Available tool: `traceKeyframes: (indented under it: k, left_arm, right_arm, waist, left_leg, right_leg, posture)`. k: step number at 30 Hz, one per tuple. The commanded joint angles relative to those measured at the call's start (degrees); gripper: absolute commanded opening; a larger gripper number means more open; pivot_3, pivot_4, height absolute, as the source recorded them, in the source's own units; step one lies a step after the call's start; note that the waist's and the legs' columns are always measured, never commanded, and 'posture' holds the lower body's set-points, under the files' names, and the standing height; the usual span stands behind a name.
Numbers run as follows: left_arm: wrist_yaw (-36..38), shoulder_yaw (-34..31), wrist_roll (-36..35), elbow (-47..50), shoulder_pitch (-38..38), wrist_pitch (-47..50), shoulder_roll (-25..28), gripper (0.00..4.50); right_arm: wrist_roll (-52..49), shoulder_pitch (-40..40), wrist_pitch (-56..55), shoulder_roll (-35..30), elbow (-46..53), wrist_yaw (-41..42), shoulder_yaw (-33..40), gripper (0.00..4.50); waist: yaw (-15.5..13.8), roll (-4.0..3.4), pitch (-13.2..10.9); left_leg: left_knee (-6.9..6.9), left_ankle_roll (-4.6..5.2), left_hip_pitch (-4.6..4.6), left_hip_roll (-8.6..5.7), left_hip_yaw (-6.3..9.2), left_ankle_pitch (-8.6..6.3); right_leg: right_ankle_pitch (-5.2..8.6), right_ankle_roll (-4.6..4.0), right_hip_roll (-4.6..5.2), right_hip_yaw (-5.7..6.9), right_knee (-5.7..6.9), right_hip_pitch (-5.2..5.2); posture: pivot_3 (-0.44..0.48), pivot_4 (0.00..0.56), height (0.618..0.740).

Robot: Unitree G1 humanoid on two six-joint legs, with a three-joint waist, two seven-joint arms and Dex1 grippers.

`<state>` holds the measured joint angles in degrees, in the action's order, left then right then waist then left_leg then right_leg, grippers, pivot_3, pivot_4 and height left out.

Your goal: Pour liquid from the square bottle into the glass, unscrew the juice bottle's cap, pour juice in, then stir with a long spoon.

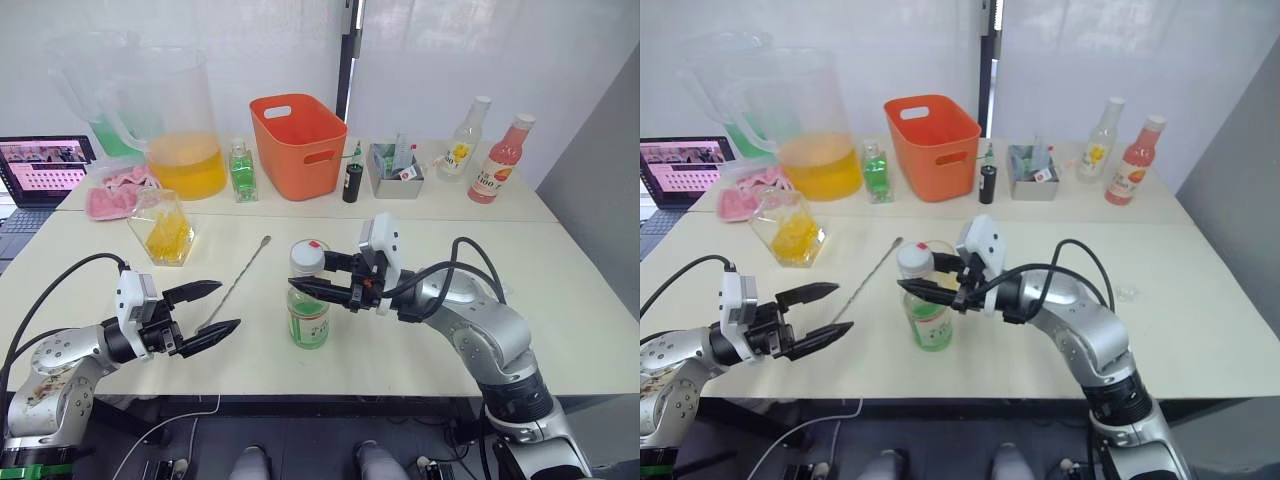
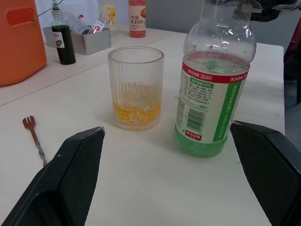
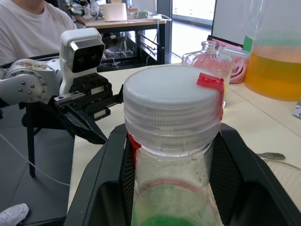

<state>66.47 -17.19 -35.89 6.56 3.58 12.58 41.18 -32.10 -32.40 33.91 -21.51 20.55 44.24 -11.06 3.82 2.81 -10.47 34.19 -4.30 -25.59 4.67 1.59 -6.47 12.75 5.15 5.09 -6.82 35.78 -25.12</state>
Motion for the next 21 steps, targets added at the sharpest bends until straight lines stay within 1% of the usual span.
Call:
traceKeyframes:
  k: [1, 3, 5, 8, 9, 11, 13, 17, 21]
  left_arm:
    - [0.1, -1.8, -0.4, 1.3, 0.7, -0.6, 1.3, 4.5]
    - [0.1, -1.8, -0.6, 1.3, 1.1, -0.5, 1.5, 4.5]
    - [0.0, -1.6, -0.6, 1.3, 1.5, -0.5, 1.5, 4.5]
    - [0.0, -1.4, -0.6, 0.7, 2.3, -0.5, 1.6, 4.5]
    - [0.1, -1.4, -0.6, 0.6, 2.5, -0.5, 1.6, 4.5]
    - [0.1, -1.4, -0.7, 0.6, 2.6, -0.4, 1.6, 4.5]
    - [0.2, -1.3, -0.9, 0.9, 2.7, -0.2, 1.6, 4.5]
    - [0.1, -1.0, -1.2, 1.4, 2.8, 0.1, 1.4, 4.5]
    - [0.4, -1.2, -2.6, 2.4, 2.6, 1.7, 1.7, 4.5]
  right_arm:
    - [-0.2, 0.4, -0.6, 0.1, 1.8, 0.2, 0.5, 1.58]
    - [-0.9, 0.4, 0.3, -0.3, 2.2, 0.4, 0.9, 2.6]
    - [-2.0, -0.1, 1.4, -0.7, 2.5, 0.5, 1.9, 3.21]
    - [-3.9, -0.9, 3.1, -1.9, 3.1, 1.6, 3.2, 4.24]
    - [-4.7, -1.1, 3.9, -2.9, 3.5, 2.4, 3.6, 4.48]
    - [-6.1, -1.3, 5.4, -5.4, 4.0, 4.2, 4.3, 4.48]
    - [-7.4, -1.6, 6.5, -9.3, 4.0, 7.8, 5.4, 4.48]
    - [-5.9, -3.4, 3.4, -15.6, -1.3, 16.0, 6.1, 4.48]
    - [-4.2, -7.3, -0.6, -17.1, -8.0, 23.8, 4.9, 4.48]
  waist:
    - [0.0, 0.0, 0.0]
    - [0.0, 0.0, 0.0]
    - [0.0, 0.0, 0.0]
    - [0.0, 0.0, 0.0]
    - [0.0, 0.0, 0.0]
    - [-0.1, 0.0, 0.0]
    - [-0.1, 0.0, 0.0]
    - [-0.1, 0.0, 0.0]
    - [0.2, 0.01, 0.0]
  left_leg:
    - [0.0, 0.0, 0.0, 0.0, 0.0, 0.0]
    - [0.0, 0.0, 0.01, 0.01, 0.0, 0.0]
    - [0.0, -0.02, 0.01, 0.01, 0.0, -0.01]
    - [0.0, -0.23, 0.01, 0.01, 0.0, -0.14]
    - [0.0, -0.27, 0.0, 0.01, 0.0, -0.17]
    - [0.0, -0.26, 0.0, 0.01, 0.0, -0.17]
    - [0.0, -0.26, 0.01, 0.01, 0.0, -0.16]
    - [0.01, -0.27, 0.01, 0.01, -0.02, -0.17]
    - [0.01, -0.4, 0.05, 0.01, -0.03, -0.25]
  right_leg:
    - [0.0, 0.0, 0.0, 0.0, 0.0, 0.0]
    - [0.0, -0.01, 0.0, 0.0, 0.0, 0.0]
    - [0.0, -0.02, 0.0, 0.0, 0.0, 0.0]
    - [0.0, -0.02, 0.0, 0.0, 0.0, 0.0]
    - [0.0, -0.02, 0.0, 0.0, 0.0, 0.0]
    - [0.0, -0.02, 0.0, 0.0, 0.0, 0.0]
    - [0.01, -0.02, 0.0, 0.0, -0.01, 0.01]
    - [0.01, -0.03, 0.0, -0.01, -0.02, 0.0]
    - [0.01, -0.03, -0.01, -0.01, 0.0, 0.0]
  posture:
    - [0.0, 0.15, 0.717]
    - [0.0, 0.15, 0.717]
    - [0.0, 0.15, 0.717]
    - [0.0, 0.15, 0.717]
    - [0.0, 0.15, 0.717]
    - [0.0, 0.15, 0.717]
    - [0.0, 0.15, 0.717]
    - [0.0, 0.15, 0.717]
    - [0.0, 0.15, 0.717]
